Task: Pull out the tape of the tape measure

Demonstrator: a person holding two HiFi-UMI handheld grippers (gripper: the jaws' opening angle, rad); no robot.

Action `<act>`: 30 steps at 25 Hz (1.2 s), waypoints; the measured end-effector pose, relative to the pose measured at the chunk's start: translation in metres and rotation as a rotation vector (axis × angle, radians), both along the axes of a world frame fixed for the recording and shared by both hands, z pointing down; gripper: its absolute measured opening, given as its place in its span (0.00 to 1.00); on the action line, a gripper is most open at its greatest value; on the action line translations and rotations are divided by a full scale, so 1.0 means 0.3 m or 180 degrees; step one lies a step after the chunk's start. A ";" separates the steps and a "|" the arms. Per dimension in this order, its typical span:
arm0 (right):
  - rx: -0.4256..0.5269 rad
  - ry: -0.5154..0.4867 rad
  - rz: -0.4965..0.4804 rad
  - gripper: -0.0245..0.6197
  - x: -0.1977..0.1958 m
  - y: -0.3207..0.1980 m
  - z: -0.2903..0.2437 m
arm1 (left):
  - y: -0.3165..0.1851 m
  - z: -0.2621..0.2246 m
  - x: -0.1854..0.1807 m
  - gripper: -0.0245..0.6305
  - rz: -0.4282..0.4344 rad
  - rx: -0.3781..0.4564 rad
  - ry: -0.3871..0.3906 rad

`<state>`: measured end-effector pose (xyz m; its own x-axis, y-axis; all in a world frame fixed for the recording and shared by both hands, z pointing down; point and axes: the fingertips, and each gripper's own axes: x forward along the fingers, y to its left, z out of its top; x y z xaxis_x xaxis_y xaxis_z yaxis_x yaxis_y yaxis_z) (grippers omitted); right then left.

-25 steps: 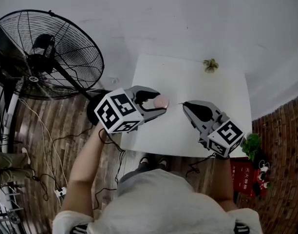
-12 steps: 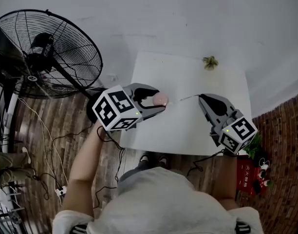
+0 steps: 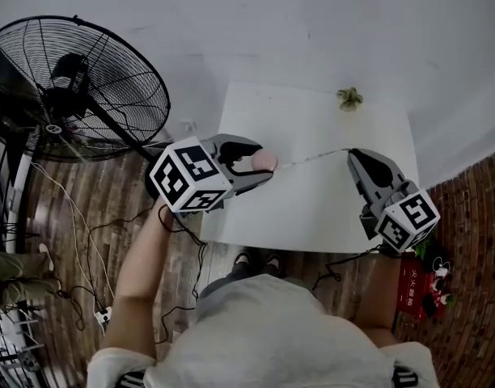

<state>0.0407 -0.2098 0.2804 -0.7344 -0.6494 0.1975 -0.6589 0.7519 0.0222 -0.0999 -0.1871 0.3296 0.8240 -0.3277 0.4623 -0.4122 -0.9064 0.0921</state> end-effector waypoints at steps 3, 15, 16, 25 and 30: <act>-0.0017 -0.0003 0.0001 0.05 -0.003 0.005 0.007 | 0.003 0.007 0.000 0.36 0.0010 -0.0002 -0.0026; -0.0161 -0.0046 0.0059 0.05 0.017 -0.012 0.070 | -0.014 0.063 0.019 0.36 0.0037 -0.0120 -0.0087; -0.0184 -0.0060 0.0067 0.05 0.020 -0.018 0.083 | -0.020 0.071 0.022 0.36 0.0033 -0.0138 -0.0092; -0.0617 -0.0245 0.0229 0.05 0.067 -0.111 0.277 | -0.081 0.230 0.063 0.36 0.0000 -0.0399 -0.0287; -0.0833 -0.0278 0.0310 0.05 0.106 -0.181 0.406 | -0.153 0.351 0.100 0.36 -0.0021 -0.0501 -0.0434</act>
<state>0.0725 -0.2640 0.4021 -0.6927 -0.6530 0.3062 -0.7191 0.6578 -0.2241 -0.0699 -0.2331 0.4349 0.7484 -0.2479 0.6152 -0.4365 -0.8825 0.1754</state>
